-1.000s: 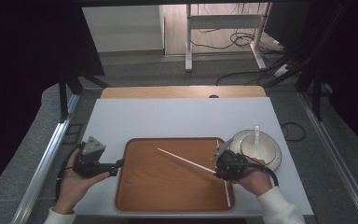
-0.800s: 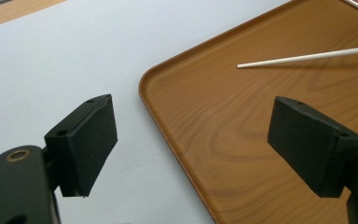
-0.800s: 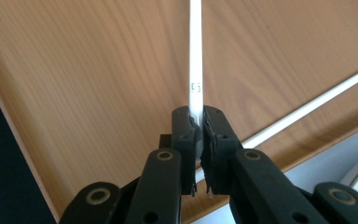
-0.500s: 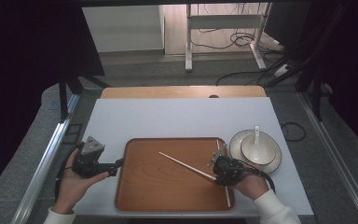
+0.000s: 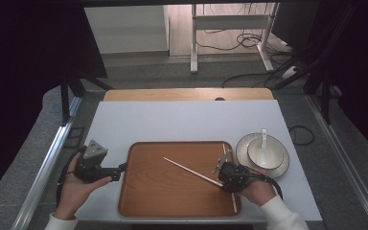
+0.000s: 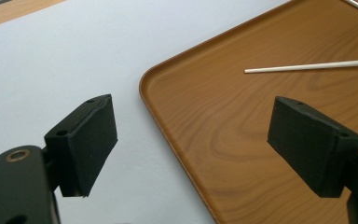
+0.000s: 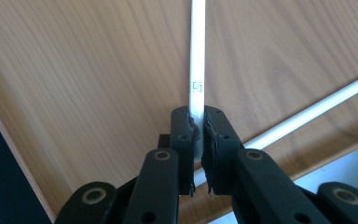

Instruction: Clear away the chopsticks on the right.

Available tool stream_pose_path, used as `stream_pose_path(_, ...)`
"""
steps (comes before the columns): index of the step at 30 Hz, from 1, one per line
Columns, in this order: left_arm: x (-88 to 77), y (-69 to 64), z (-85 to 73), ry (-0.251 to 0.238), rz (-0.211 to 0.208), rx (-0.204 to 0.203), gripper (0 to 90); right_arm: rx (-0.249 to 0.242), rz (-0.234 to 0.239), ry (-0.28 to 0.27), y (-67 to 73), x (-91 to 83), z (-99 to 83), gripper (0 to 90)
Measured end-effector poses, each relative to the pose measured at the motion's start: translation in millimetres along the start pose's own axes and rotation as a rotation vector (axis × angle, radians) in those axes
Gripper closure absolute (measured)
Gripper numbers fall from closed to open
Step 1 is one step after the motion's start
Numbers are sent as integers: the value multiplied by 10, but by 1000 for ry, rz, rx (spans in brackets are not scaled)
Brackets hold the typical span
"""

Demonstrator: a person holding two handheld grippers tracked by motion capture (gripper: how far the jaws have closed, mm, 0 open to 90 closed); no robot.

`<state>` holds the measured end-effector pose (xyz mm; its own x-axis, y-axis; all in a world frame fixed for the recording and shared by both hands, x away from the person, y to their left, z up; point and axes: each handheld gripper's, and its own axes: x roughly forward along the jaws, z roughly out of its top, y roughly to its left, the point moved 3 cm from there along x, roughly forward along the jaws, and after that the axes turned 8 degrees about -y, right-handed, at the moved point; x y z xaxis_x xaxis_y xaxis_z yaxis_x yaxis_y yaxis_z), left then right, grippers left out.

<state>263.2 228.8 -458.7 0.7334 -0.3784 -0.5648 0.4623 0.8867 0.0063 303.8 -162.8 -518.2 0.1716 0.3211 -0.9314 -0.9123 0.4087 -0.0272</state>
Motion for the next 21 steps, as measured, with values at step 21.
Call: stream_pose_path(21,-11,18,8,-3,4,0,150,26,-27,-284,0,-279,307,481)
